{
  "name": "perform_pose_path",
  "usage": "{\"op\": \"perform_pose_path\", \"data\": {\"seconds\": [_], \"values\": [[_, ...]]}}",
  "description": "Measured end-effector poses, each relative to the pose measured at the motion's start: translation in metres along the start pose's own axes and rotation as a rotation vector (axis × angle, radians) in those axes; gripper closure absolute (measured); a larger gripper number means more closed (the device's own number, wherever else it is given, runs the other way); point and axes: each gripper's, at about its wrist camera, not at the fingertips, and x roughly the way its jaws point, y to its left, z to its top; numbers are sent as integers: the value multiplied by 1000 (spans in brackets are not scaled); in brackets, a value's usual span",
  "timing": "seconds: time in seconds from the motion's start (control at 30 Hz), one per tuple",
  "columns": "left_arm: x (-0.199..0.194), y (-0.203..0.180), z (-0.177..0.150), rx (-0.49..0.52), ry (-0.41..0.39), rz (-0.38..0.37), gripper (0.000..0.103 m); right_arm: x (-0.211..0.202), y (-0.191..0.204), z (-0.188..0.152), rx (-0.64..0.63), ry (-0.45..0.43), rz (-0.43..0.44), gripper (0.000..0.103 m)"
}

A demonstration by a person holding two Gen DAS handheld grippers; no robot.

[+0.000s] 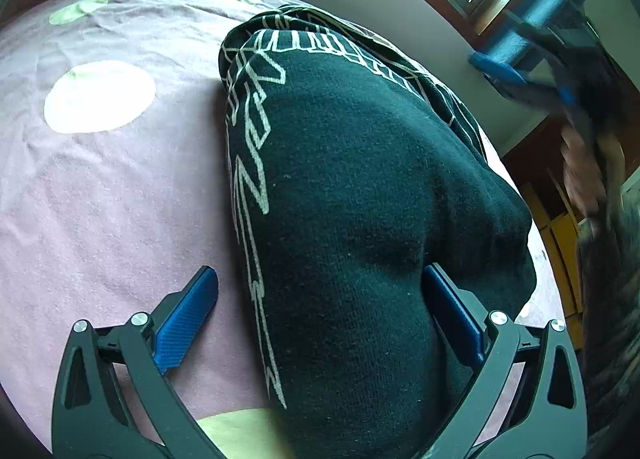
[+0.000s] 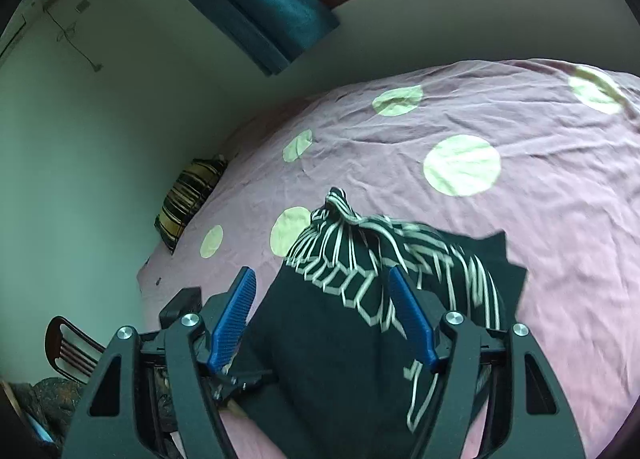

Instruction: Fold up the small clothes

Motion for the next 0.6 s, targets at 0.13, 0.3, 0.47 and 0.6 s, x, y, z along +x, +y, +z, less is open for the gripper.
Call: {"op": "perform_pose_path", "data": {"seconds": [0.13, 0.3, 0.47, 0.6], "values": [[1, -2, 1, -3, -4, 3, 2, 95, -4, 55, -25, 190, -65, 35], [-1, -4, -2, 2, -9, 5, 2, 153, -17, 66, 29, 308, -56, 84], [1, 1, -2, -16, -6, -8, 2, 155, -12, 65, 29, 304, -45, 92], [1, 4, -4, -20, -15, -8, 2, 150, -42, 74, 140, 253, -46, 92]]}}
